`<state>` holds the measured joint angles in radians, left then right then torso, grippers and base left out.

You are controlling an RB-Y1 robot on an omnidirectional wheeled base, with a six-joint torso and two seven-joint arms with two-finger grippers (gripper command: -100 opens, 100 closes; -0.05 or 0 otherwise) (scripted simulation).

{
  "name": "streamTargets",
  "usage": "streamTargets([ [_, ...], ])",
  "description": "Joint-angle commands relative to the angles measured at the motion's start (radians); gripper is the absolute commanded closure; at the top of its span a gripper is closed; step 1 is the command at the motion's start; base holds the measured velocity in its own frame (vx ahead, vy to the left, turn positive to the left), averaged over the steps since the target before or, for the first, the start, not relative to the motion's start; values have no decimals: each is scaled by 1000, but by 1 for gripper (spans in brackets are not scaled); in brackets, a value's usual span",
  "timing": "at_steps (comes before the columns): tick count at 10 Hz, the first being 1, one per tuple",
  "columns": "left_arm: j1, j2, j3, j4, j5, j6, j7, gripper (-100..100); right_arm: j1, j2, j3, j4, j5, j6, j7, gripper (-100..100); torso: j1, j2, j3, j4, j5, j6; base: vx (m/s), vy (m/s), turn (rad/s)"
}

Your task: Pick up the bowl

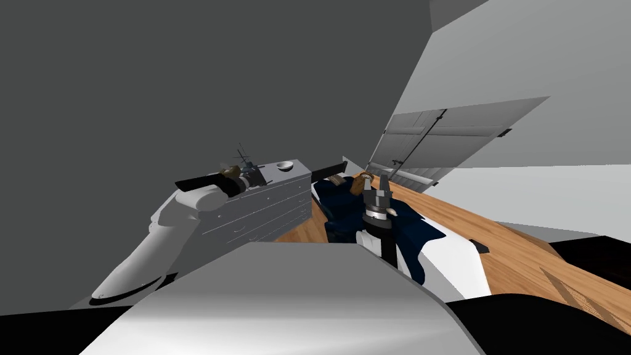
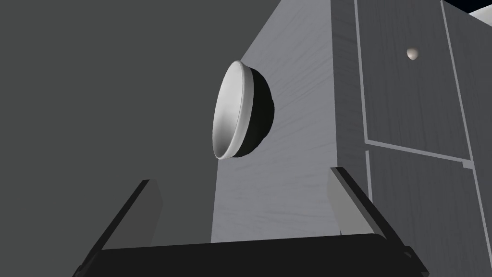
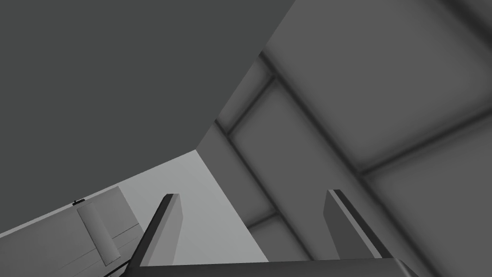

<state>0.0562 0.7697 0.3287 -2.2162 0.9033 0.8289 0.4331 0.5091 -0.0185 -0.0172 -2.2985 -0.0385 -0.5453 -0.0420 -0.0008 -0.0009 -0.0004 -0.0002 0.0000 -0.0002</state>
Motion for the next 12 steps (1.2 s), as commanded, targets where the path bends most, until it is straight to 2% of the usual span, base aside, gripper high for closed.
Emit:
streamTargets([
  [1, 1, 4, 2, 1, 6, 39, 2, -100, 0, 0, 0, 0, 0, 0, 0, 0, 0, 0, 0, 0, 0, 0, 5, -5, 9],
  [2, -14, 47, 29, 12, 50, 74, 24, -100, 0, 0, 0, 0, 0, 0, 0, 0, 0, 0, 0, 0, 0, 0, 14, -13, -106],
  [4, -14, 47, 29, 12, 50, 118, 24, -100, 0, 0, 0, 0, 0, 0, 0, 0, 0, -1, 0, 0, 0, 0, 15, -6, -27],
  [5, -27, 89, 56, 23, 93, 149, 47, -100, 0, 0, 0, 0, 0, 0, 0, 0, 0, 0, 0, 0, 0, 0, 29, -10, -92],
  [7, -27, 89, 56, 23, 93, 195, 47, -100, 0, 0, 0, 0, 0, 0, 0, 0, 0, -1, -1, 0, 0, 0, 23, -8, -39],
  [8, -38, 131, 82, 34, 133, 229, 70, -100, 0, 0, 0, 0, 0, 0, 0, 0, 0, -1, 0, 0, 0, 0, 30, -11, -110],
  [10, -38, 131, 82, 34, 133, 270, 70, -100, 0, 0, 0, 0, 0, 0, 0, 0, 0, -2, -1, 0, 0, 0, 28, -6, -36],
  [11, -47, 171, 108, 45, 170, 309, 93, -100, 0, 0, 0, 0, 0, 0, 0, 0, 0, -1, -1, 0, 0, 0, 47, -13, -124],
  [12, -47, 171, 108, 45, 170, 335, 93, -100, 0, 0, 0, 0, 0, 0, 0, 0, 0, -2, -1, 0, 0, 0, 50, -9, -78],
])
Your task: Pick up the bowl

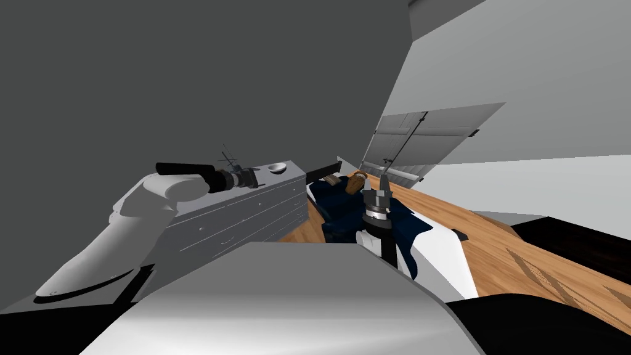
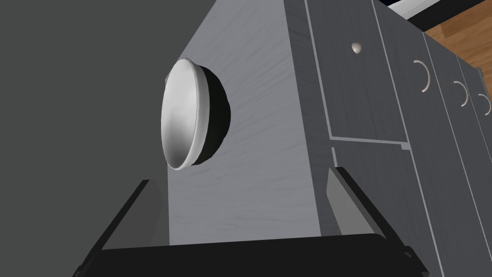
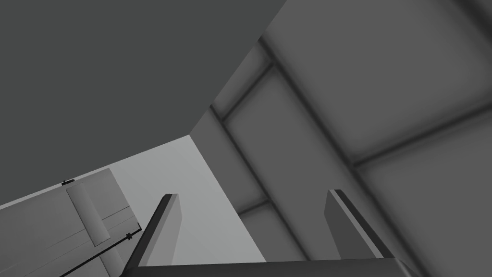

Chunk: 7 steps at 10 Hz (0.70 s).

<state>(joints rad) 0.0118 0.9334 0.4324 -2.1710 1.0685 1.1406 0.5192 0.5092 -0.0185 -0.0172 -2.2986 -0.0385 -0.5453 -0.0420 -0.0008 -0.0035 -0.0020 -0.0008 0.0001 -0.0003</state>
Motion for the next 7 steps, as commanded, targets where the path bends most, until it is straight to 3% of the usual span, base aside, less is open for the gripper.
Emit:
streamTargets([
  [1, -3, 7, 4, 0, 5, 30, 7, -100, 0, 0, 0, 0, 0, 0, 0, 0, 0, 0, 0, 0, 0, 0, 20, -4, 16],
  [2, -10, 45, 29, 11, 40, 69, 30, -100, 0, 0, 0, 0, 0, 0, 0, 0, 0, 1, 1, 0, 0, 0, 42, -9, -124],
  [3, -10, 45, 29, 11, 40, 94, 30, -100, 0, 0, 0, 0, 0, 0, 0, 0, 0, 0, 0, 0, 0, 0, 51, -5, -80],
  [4, -15, 81, 52, 22, 72, 124, 52, -100, 0, 0, 0, 0, 0, 0, 0, 0, 0, 0, 0, 0, 0, 0, 73, -12, -108],
  [6, -15, 81, 52, 22, 72, 166, 52, -100, 0, 0, 0, 0, 0, 0, 0, 0, 0, -1, -1, 0, 0, 0, 49, 1, -38],
  [7, -18, 115, 75, 34, 102, 204, 74, -100, 0, 0, 0, 0, 0, 0, 0, 0, 1, 0, 0, 0, 0, 0, 71, -3, -120],
])
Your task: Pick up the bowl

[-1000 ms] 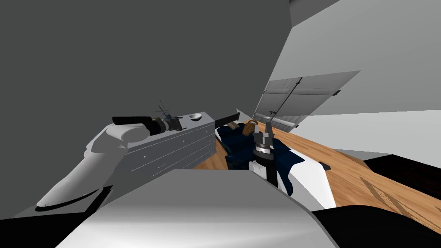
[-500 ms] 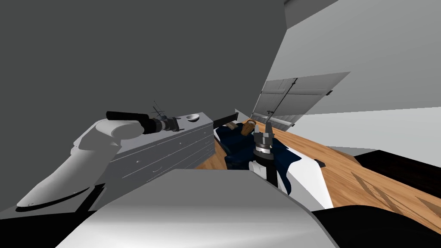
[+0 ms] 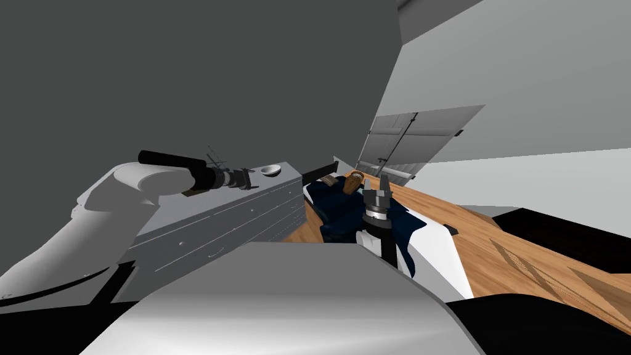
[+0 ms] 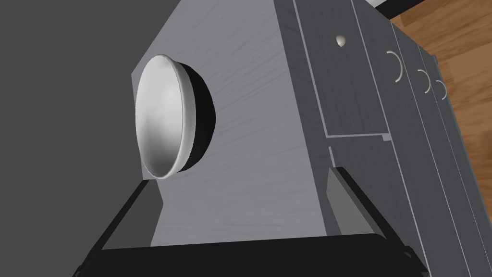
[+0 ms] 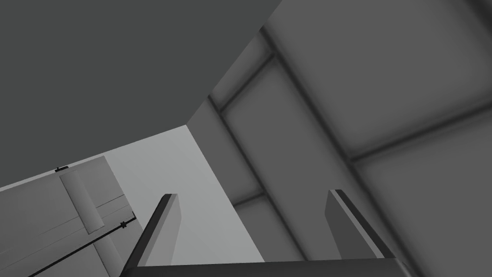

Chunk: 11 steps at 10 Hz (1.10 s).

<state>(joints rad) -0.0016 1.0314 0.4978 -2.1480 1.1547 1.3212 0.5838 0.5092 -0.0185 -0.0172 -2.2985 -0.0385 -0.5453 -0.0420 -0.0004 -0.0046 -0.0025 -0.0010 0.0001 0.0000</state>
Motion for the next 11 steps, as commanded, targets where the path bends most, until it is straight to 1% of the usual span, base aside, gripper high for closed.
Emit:
streamTargets([
  [1, -4, 17, 10, 11, 15, 48, 10, -100, 0, 0, 0, 0, 0, 0, 0, 0, 0, 0, 0, 0, 0, 0, 71, -3, -83],
  [2, -6, 49, 31, 22, 42, 78, 31, -100, 0, 0, 0, 0, 0, 0, 0, 0, 0, 0, 0, 0, 0, 0, 86, 2, -159],
  [3, -6, 49, 31, 22, 42, 105, 31, -100, 0, 0, 0, 0, 0, 0, 0, 0, 0, -1, -1, 0, 0, 0, 73, 8, -63],
  [4, -5, 79, 51, 33, 66, 132, 52, -100, 0, 0, 0, 0, 0, 0, 0, 0, 0, -1, -1, 0, 0, -1, 94, -5, -129],
  [5, -5, 79, 51, 33, 66, 160, 52, -100, 0, 0, 0, 0, 0, 0, 0, 0, 0, -2, -1, 0, 0, 0, 80, 4, -65],
  [6, -3, 106, 70, 43, 88, 188, 73, -100, 0, 0, 0, 0, 0, 0, 0, 0, 0, -1, -1, -1, 0, -1, 84, 7, -134],
  [7, -3, 106, 70, 43, 88, 211, 73, -100, 0, 0, 0, 0, 0, 0, 0, 0, 0, -2, -1, -1, 0, 0, 83, 12, -66],
  [8, 1, 131, 87, 53, 106, 238, 92, -100, 0, 0, 0, 0, 0, 0, 0, 0, 0, -1, -1, 0, 0, -1, 100, 7, -107],
  [9, 1, 131, 87, 53, 106, 263, 92, -100, 0, 0, 0, 0, 0, 0, 0, 0, 0, -2, -1, -1, 0, 0, 90, 4, -67],
  [10, 6, 154, 101, 62, 122, 289, 110, -100, 0, 0, 0, 0, 0, 0, 0, 0, 0, -2, -1, -1, 0, -1, 119, 6, -105],
  [11, 6, 154, 101, 62, 122, 309, 110, -100, 0, 0, 0, 0, 0, 0, 0, 0, 0, -3, -2, -1, 0, 0, 96, 12, -80],
])
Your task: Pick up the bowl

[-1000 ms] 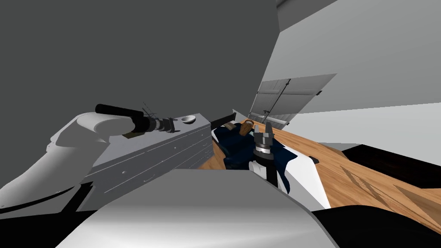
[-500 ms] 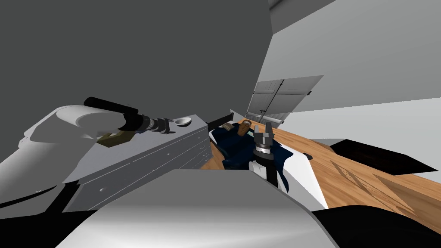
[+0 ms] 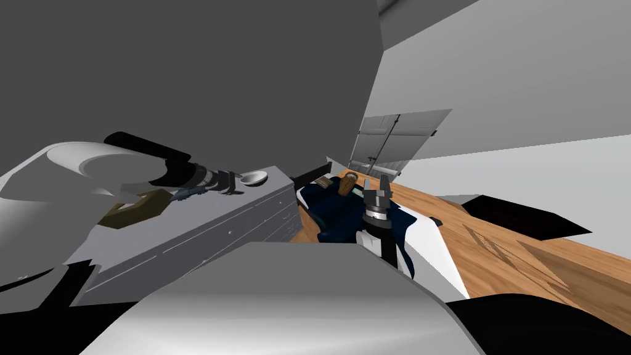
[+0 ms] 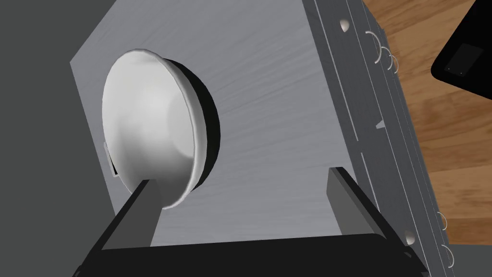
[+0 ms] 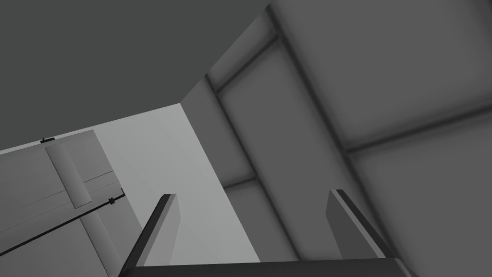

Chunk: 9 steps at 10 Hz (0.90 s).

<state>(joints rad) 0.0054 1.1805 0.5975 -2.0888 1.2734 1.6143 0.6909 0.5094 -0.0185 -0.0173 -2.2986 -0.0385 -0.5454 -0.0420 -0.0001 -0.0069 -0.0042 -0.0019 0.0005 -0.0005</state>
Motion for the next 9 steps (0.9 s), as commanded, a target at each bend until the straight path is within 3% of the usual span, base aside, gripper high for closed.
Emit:
streamTargets([
  [1, 6, 26, 15, 12, 17, 50, 20, -100, 0, 0, 0, 0, 0, 0, 0, 0, 0, 0, 0, 0, 0, 0, 109, 23, -138],
  [3, 13, 43, 25, 20, 29, 98, 35, -100, 0, 0, 0, 0, 0, 0, 0, 0, 1, 1, 0, 0, 0, 0, 81, 19, -70],
  [4, 13, 43, 25, 20, 29, 98, 35, -100, 0, 0, 0, 0, 0, 0, 0, 0, 0, 1, 1, 0, 0, 0, 75, 12, -57],
  [9, 52, 88, 47, 45, 59, 227, 83, -100, 0, 0, 0, 0, 0, 0, 0, 0, 1, 1, 0, 0, 0, 0, 102, 23, -102],
])
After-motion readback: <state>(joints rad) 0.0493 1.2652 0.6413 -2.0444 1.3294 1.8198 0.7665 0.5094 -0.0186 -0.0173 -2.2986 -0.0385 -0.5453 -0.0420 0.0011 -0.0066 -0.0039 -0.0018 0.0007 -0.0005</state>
